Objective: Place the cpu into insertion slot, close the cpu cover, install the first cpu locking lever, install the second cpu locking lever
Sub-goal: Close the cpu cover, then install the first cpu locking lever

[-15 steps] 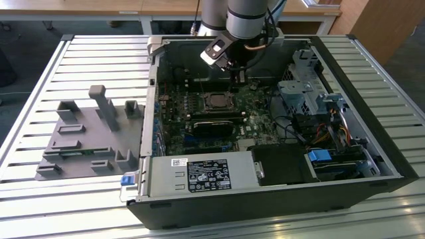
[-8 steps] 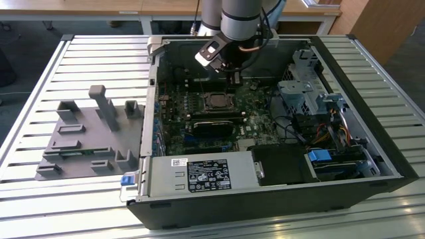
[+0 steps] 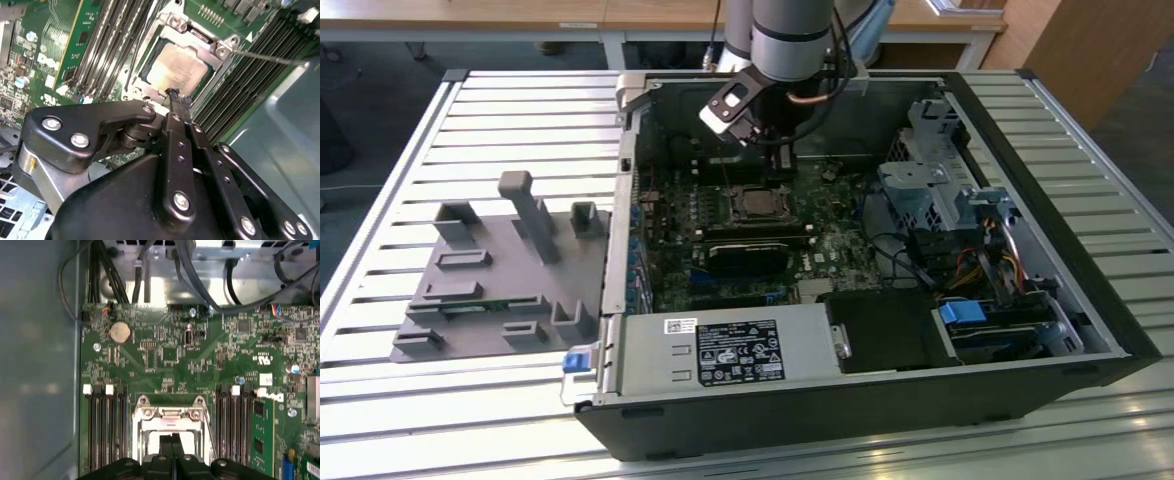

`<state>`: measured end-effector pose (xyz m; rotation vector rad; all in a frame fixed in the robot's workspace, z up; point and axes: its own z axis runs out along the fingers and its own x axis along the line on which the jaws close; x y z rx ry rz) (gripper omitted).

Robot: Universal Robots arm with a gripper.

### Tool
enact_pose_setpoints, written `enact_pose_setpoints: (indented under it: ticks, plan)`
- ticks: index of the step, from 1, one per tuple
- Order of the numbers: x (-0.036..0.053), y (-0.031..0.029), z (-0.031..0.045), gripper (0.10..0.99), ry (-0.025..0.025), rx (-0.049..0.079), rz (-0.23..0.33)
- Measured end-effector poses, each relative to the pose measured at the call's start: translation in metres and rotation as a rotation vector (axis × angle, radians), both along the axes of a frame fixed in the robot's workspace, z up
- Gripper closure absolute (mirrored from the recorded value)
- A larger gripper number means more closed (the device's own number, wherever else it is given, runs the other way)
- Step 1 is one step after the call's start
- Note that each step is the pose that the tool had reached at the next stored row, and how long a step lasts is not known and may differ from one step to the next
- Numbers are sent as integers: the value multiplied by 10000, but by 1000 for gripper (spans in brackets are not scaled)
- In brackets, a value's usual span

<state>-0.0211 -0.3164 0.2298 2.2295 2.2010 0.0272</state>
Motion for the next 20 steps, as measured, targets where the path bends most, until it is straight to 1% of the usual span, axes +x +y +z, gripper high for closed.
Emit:
enact_pose_setpoints:
  ticks: [6, 16, 20]
  plan:
    - [-65, 0, 0, 980, 1, -1, -1]
    - [-99, 0, 0, 980, 0, 0, 0]
    - [-100, 0, 0, 980, 0, 0, 0]
